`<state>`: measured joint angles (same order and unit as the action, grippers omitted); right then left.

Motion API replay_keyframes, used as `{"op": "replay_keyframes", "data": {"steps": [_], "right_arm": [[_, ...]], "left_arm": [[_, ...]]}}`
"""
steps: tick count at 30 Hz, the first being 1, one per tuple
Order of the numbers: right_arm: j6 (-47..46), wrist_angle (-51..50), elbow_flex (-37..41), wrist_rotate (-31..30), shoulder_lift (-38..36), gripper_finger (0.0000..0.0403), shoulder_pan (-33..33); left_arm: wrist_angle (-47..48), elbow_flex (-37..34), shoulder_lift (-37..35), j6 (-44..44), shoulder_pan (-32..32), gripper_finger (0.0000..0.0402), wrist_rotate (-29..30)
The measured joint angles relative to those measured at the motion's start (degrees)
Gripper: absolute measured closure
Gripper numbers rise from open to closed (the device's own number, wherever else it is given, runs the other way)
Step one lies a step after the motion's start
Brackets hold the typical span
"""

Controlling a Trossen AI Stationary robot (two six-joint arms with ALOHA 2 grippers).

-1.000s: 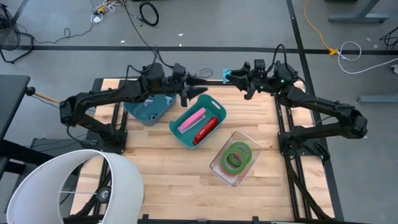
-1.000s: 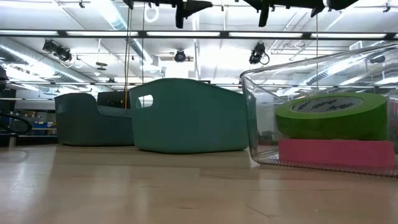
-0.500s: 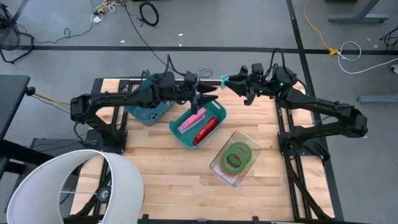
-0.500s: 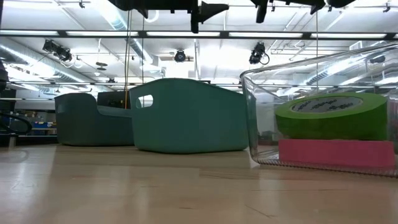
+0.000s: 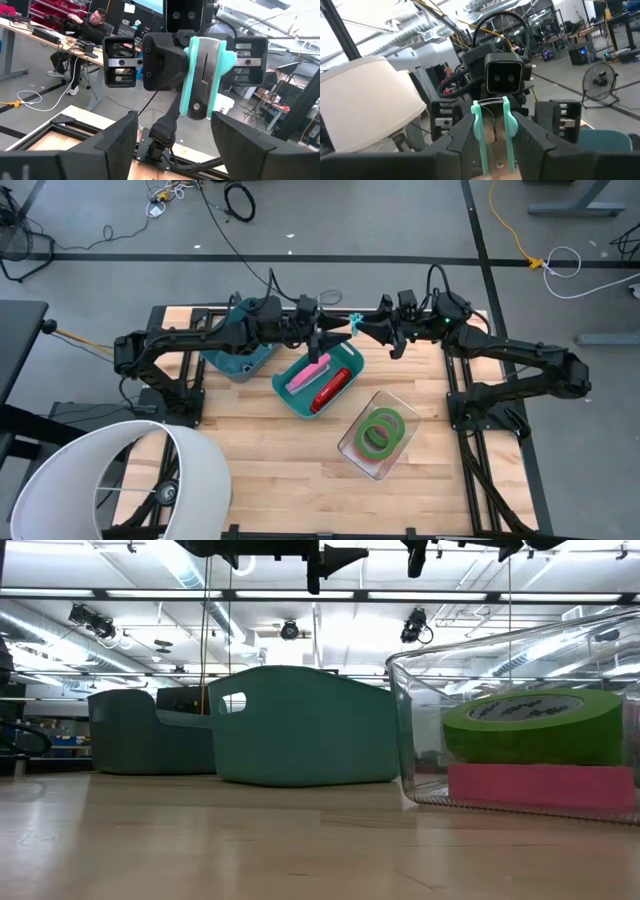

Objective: Pick and place Stapler, Stapler remover, tape
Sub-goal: Put the green staple remover into the blue bin

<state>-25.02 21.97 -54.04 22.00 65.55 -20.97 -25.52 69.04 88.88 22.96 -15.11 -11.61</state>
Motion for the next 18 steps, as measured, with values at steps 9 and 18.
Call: {"op": "replay_keyframes", "data": {"steps": [9, 18], "right_arm": [[-0.17, 0.27, 0.00, -0.12, 2.89, 0.0285, 0.26], [-0.17, 1.47, 0.00, -0.75, 5.48, 0.0285, 0.43]], "left_arm": [[0.08, 0.00, 0.00, -0.04, 0.00, 0.0086, -0.96], [1.77, 0.00, 0.00, -1.38, 0.00, 0.0083, -1.07]]}}
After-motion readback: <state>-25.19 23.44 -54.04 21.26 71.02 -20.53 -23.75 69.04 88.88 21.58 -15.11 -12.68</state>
